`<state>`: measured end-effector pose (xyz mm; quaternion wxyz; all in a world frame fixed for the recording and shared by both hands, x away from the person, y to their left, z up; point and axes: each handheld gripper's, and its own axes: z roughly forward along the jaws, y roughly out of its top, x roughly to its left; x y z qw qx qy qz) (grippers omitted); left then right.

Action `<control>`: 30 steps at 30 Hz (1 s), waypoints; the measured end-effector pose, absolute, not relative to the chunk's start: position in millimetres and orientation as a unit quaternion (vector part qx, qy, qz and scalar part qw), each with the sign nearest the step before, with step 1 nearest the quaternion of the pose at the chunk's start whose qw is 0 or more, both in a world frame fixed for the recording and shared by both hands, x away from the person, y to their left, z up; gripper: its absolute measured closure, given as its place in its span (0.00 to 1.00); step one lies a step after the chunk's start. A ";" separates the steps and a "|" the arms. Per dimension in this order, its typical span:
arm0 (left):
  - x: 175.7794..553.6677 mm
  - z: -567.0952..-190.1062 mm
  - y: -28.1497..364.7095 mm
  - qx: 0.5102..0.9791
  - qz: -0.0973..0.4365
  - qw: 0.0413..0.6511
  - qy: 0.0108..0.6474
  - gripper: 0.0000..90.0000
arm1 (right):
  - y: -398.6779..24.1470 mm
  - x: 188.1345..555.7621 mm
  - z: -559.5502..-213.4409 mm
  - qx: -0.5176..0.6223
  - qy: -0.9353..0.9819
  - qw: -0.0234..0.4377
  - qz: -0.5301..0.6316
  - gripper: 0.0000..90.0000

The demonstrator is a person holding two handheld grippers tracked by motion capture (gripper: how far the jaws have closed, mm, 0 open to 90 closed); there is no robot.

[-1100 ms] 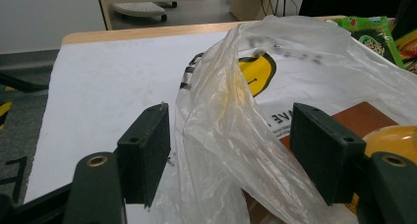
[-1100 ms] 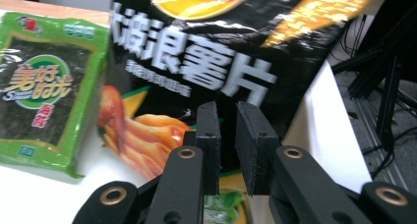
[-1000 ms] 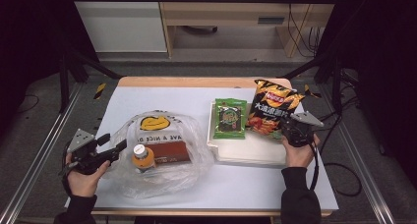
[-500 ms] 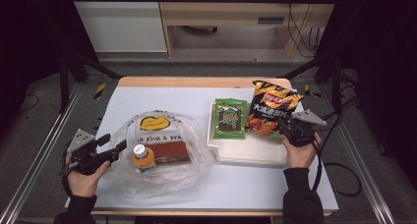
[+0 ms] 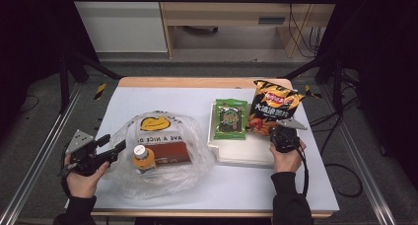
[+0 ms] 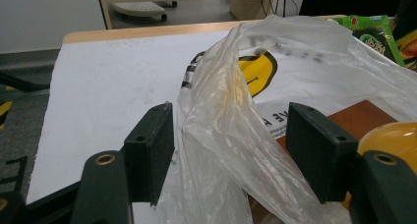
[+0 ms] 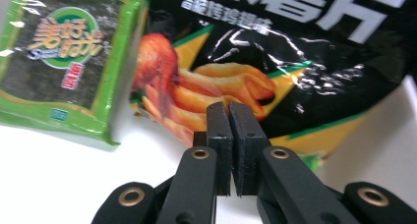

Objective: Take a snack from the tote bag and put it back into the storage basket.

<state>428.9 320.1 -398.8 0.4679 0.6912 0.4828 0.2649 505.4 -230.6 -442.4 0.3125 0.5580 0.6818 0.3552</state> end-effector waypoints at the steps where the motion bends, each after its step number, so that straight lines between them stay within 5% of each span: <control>1: 428.9 -398.9 319.8 0.692 0.265 0.467 0.483 0.39 | -231.7 505.1 -441.8 0.560 0.681 0.316 0.351 0.98; 20: 429.1 -400.4 319.3 0.694 0.264 0.465 0.482 0.39 | -246.1 502.0 -437.6 0.580 0.669 0.324 0.333 0.98; 30: 422.5 -390.5 322.6 0.685 0.268 0.484 0.474 0.39 | -244.1 487.8 -422.0 0.545 0.663 0.323 0.398 0.76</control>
